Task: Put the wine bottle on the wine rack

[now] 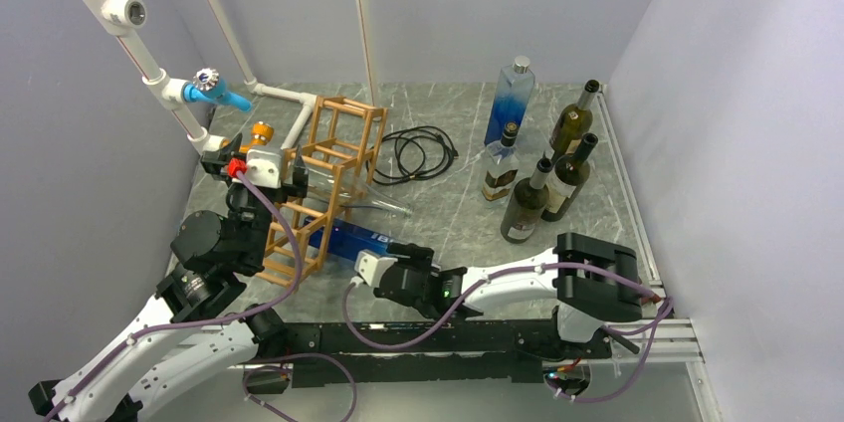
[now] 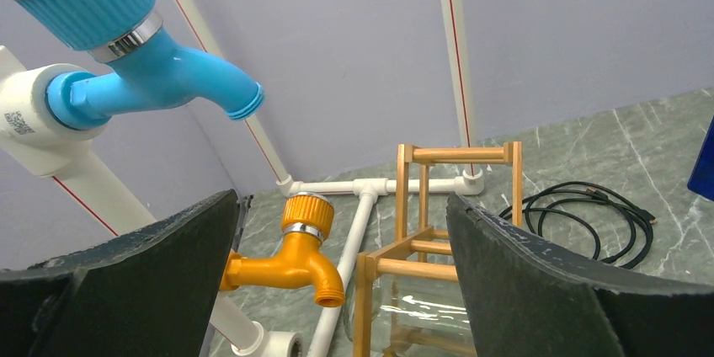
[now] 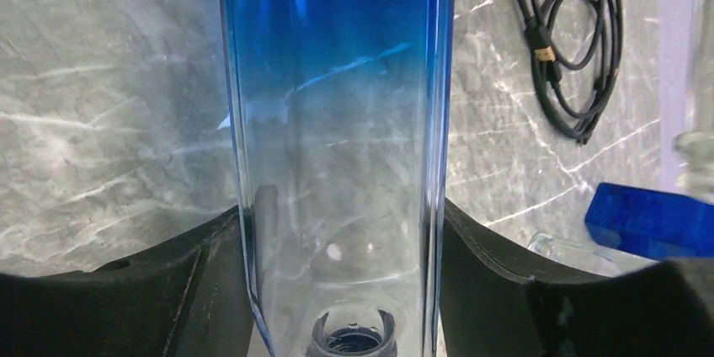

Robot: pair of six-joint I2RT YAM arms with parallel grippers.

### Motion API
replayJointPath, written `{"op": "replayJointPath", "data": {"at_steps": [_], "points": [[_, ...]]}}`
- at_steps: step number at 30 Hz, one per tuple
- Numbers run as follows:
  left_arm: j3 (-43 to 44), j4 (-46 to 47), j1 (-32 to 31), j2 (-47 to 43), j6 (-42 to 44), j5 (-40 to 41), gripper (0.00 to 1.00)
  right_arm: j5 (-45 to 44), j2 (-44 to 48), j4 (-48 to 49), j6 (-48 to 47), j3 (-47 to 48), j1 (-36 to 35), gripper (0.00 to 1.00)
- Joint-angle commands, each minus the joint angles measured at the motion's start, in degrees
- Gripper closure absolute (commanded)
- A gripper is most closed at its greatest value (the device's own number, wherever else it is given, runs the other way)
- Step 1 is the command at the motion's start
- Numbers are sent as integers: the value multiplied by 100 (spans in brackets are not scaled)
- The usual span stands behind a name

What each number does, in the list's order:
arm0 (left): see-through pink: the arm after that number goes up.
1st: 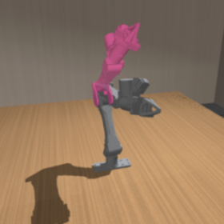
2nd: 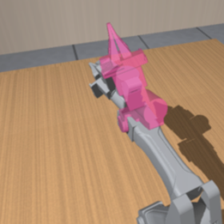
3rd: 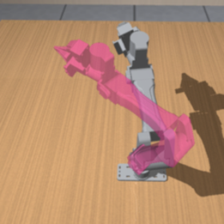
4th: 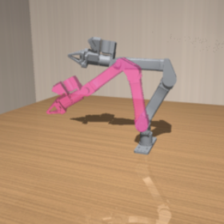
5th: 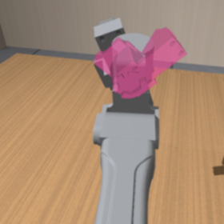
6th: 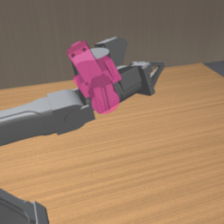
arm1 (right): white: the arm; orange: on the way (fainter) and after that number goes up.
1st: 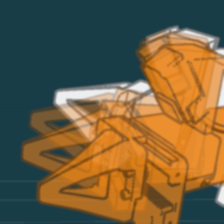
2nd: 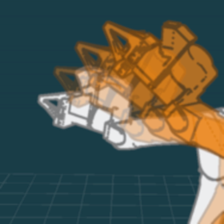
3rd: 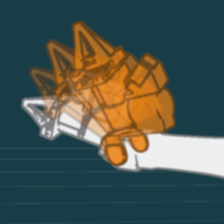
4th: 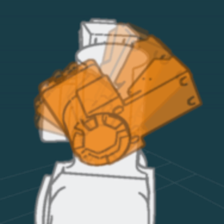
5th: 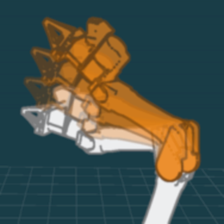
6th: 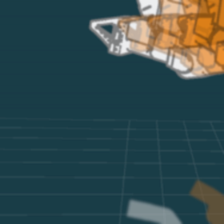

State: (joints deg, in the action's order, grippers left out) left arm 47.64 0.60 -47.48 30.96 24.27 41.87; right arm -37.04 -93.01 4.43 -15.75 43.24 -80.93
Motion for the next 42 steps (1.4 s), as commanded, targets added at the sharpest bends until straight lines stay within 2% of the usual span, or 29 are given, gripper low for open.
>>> {"op": "replayJointPath", "data": {"at_steps": [1,4,22,34,42], "points": [[163,133,20,-60,-37,16,0,190,218,9,-288,678,-54,88],[159,140,21,-76,-37,6,0,193,168,-144,-301,917,-53,100],[141,158,29,-91,-38,12,0,39,-725,1706,-740,390,-19,100],[136,177,38,-71,-36,24,1,197,-943,1691,-1285,1154,24,100],[132,175,46,-103,-62,4,0,233,-1242,1736,-1299,1616,49,100]]}}
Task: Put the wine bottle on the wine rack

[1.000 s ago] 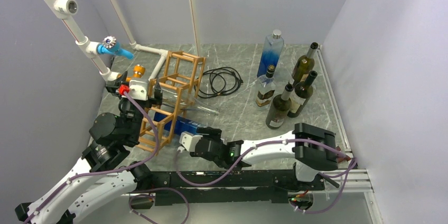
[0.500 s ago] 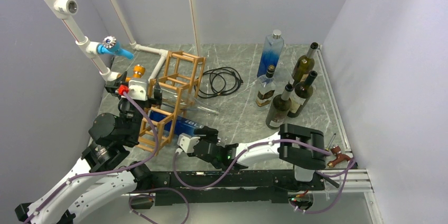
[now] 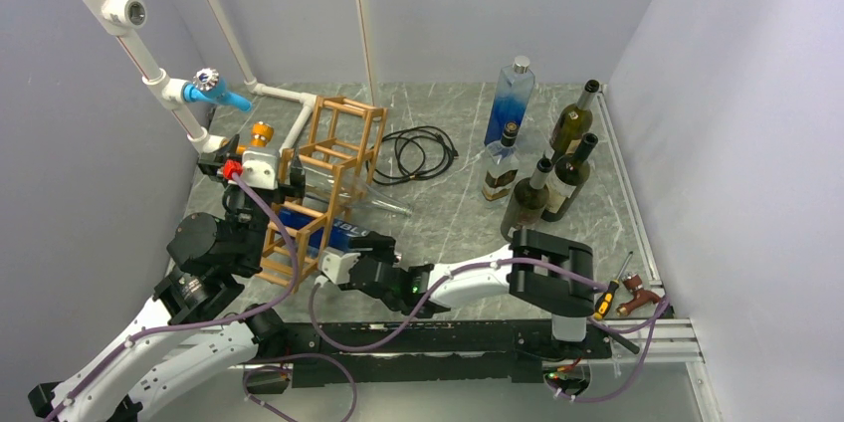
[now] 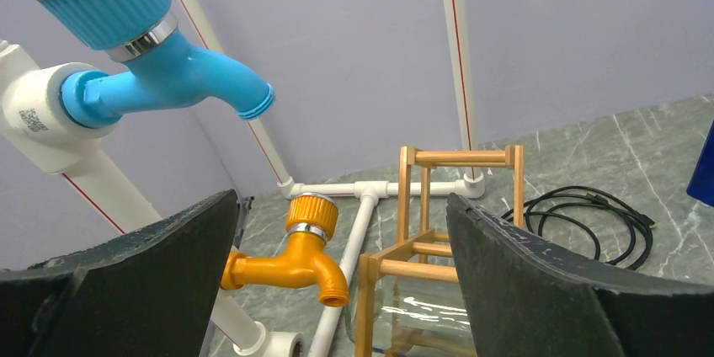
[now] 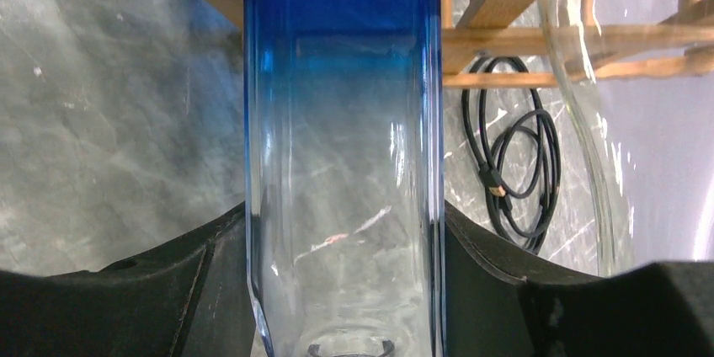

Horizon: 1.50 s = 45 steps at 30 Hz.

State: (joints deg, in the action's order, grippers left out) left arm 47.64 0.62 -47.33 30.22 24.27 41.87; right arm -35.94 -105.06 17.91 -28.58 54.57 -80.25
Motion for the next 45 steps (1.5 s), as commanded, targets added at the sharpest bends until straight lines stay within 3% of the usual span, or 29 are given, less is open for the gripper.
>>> {"op": "replayJointPath", "data": {"at_steps": [1,5,8,11,14,18,21,25,31,45], "points": [[129,168,32,-37,-67,-13,1,125,-47,447,-32,504,-19,100],[142,141,38,-36,-89,-38,1,149,-146,570,-81,631,-8,100],[141,143,31,-35,-89,-54,0,181,-263,573,-96,699,17,90],[141,148,31,-41,-98,-65,1,227,-284,477,-62,749,18,76],[132,149,31,-43,-110,-86,1,339,-202,210,111,777,18,56],[115,167,31,-25,-110,-116,0,374,-18,-26,308,707,20,20],[145,128,32,-4,-143,-146,1,492,172,-239,389,673,18,7],[156,92,31,-37,-201,-230,1,711,498,-449,527,607,6,1],[150,106,32,35,-181,-190,0,1127,1127,-1207,794,695,-84,1],[39,206,26,92,-214,-164,1,115,2835,-2141,1630,859,17,0]]}}
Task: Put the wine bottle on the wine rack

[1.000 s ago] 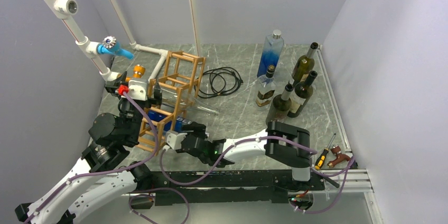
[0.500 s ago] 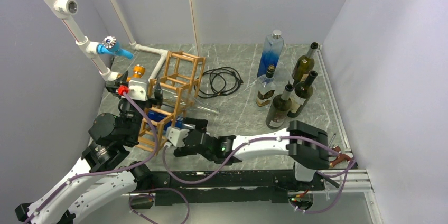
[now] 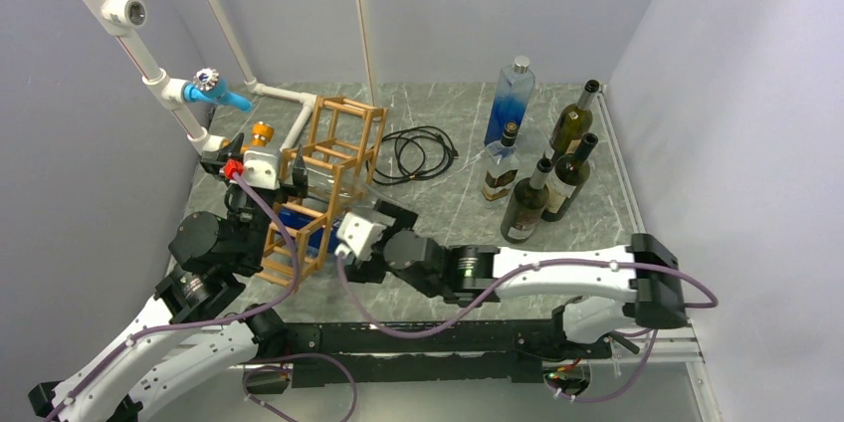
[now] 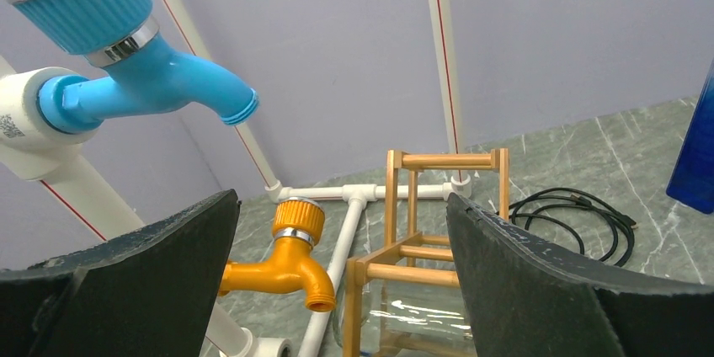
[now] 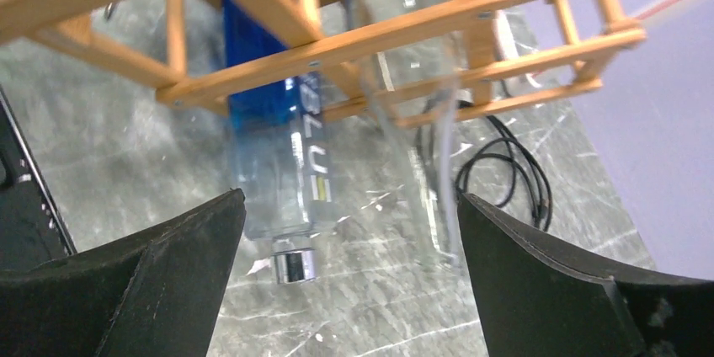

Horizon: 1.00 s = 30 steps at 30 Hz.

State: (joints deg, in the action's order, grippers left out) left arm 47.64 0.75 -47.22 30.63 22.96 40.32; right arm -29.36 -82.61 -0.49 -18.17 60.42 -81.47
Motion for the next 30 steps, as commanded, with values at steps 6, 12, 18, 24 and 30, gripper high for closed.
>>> {"op": "replayJointPath", "data": {"at_steps": [6,12,18,24,30], "points": [[108,112,20,77,-132,-59,0,-891,1342,-1028,1307,707,805,0],[52,196,21,87,-57,6,0,-417,1819,-1500,2194,1037,2334,1],[134,39,18,210,-237,-207,0,-199,1334,-1852,2210,1878,3550,1],[153,-3,18,354,-281,-336,1,-281,494,-2214,2030,2850,4612,1],[157,-52,-8,364,-398,-591,0,-48,71,-2197,1908,3137,5608,1]]}}
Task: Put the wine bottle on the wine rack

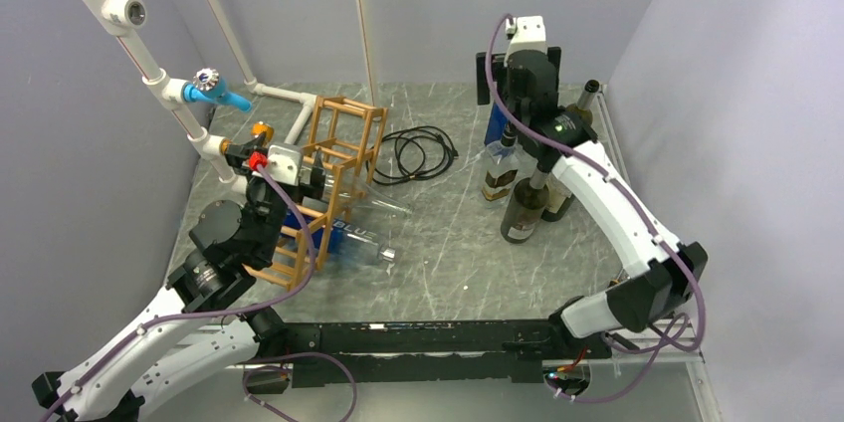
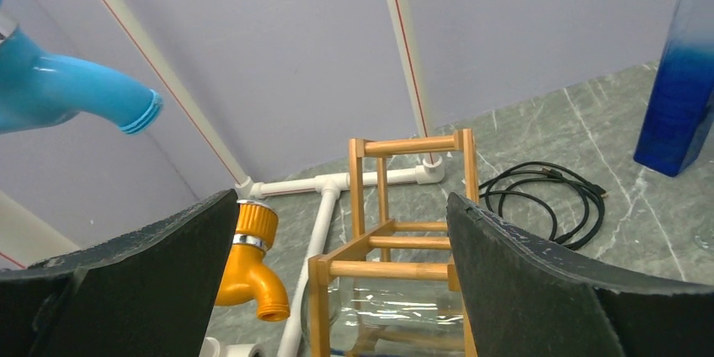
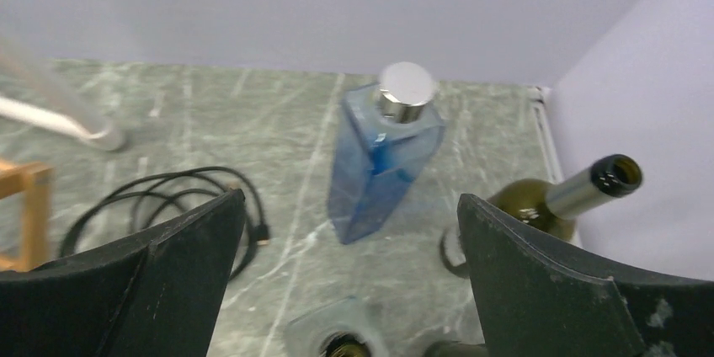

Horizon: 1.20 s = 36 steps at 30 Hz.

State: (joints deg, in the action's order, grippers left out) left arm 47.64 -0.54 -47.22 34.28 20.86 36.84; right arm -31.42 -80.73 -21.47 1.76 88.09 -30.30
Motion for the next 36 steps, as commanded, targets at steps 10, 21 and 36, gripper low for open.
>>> {"op": "replayJointPath", "data": {"at_steps": [10,21,36], "points": [[224,-62,-72,79,-310,-481,0,1174,-706,-45,-90,755,1318,1],[161,-5,-137,100,-267,-440,0,3076,-1450,-26,-629,1168,1966,1],[61,229,-161,577,-91,-242,0,3266,-2092,443,-1083,778,1975,16]]}}
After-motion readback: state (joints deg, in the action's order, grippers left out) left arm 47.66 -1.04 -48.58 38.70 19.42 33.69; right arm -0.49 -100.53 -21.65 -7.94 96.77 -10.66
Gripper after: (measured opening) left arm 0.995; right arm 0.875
